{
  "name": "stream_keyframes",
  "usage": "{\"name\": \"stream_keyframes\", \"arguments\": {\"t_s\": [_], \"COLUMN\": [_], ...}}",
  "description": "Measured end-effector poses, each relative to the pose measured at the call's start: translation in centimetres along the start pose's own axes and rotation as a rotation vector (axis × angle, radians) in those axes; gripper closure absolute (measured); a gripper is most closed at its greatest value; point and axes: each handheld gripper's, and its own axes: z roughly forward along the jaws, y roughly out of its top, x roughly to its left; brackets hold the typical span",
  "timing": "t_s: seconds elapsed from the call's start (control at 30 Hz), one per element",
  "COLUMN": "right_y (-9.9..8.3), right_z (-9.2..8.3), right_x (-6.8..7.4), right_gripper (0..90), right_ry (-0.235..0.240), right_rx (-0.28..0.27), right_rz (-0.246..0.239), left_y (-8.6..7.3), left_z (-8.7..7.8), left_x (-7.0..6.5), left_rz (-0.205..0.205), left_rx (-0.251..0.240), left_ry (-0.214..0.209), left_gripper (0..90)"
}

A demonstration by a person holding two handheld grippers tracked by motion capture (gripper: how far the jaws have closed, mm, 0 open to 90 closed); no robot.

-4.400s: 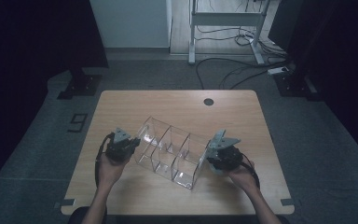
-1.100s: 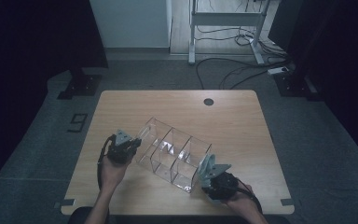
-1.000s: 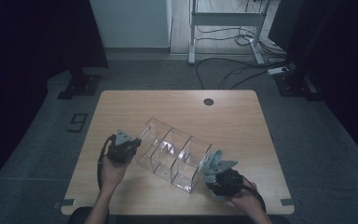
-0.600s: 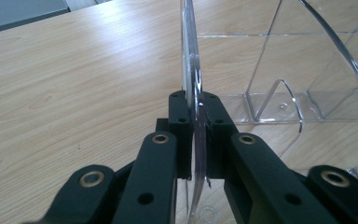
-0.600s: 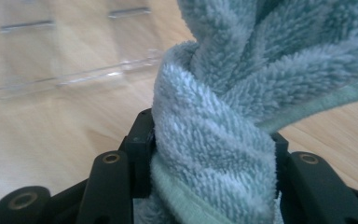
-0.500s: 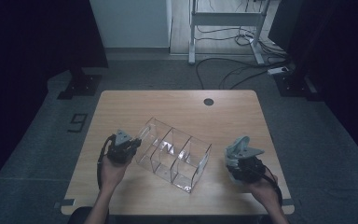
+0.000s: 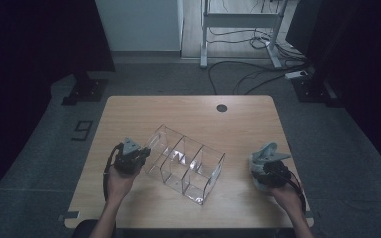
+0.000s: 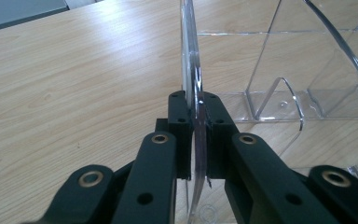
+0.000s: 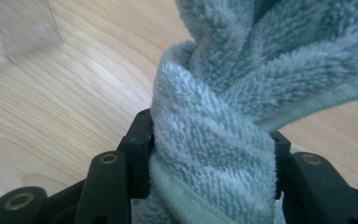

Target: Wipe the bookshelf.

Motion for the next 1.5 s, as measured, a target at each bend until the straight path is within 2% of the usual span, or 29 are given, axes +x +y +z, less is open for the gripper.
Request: {"name": "stream_keyframes", "arguments": {"t_s": [0.13,0.37,0.5,0.63,0.8,0.93,1.1,1.23,1.3,1.37,1.43,1.5], "right_y": [-0.4,-0.3,-0.3,-0.1,0.4,0.7,1.1,1.6,1.8,2.1,2.3,2.5], "right_z": [1.0,0.7,0.2,-0.2,-1.1,-1.7,-2.6,-3.5,-3.9,-4.2,-4.3,-4.2], "right_x": [-0.2,0.0,0.0,0.2,0.7,1.0,1.2,1.5,1.8,2.2,2.4,2.9], "right_gripper": [49.0,44.0,38.6,34.2,29.3,27.7,26.9,26.3,26.3,26.1,26.0,26.0], "right_ry": [0.012,0.005,0.006,0.004,-0.006,-0.008,0.001,0.01,0.022,0.041,0.062,0.086], "right_rx": [0.054,0.039,0.019,0.003,-0.037,-0.061,-0.107,-0.15,-0.173,-0.191,-0.202,-0.21], "right_rz": [0.008,-0.005,0.004,-0.005,-0.011,-0.016,0.002,0.008,0.005,0.0,-0.007,-0.019], "left_y": [0.0,0.0,0.0,0.2,0.6,1.0,1.9,2.4,2.6,2.8,2.9,3.0], "left_z": [0.0,0.1,0.2,0.0,-0.4,-0.9,-2.1,-2.8,-3.1,-3.2,-3.1,-2.9], "left_x": [0.0,-0.1,-0.3,-0.4,-0.9,-1.1,-1.2,-1.4,-1.7,-2.1,-2.7,-3.4], "left_rz": [-0.001,0.013,0.02,0.022,0.051,0.037,0.032,0.025,0.027,0.036,0.048,0.069], "left_rx": [0.001,0.01,0.014,0.012,0.012,-0.004,-0.043,-0.061,-0.067,-0.07,-0.067,-0.058], "left_ry": [-0.002,-0.002,-0.003,-0.018,-0.016,-0.016,-0.008,-0.03,-0.055,-0.07,-0.108,-0.121], "left_gripper": [83.8,80.1,72.4,59.9,48.1,39.2,30.4,28.2,28.2,27.9,29.3,30.9]}}
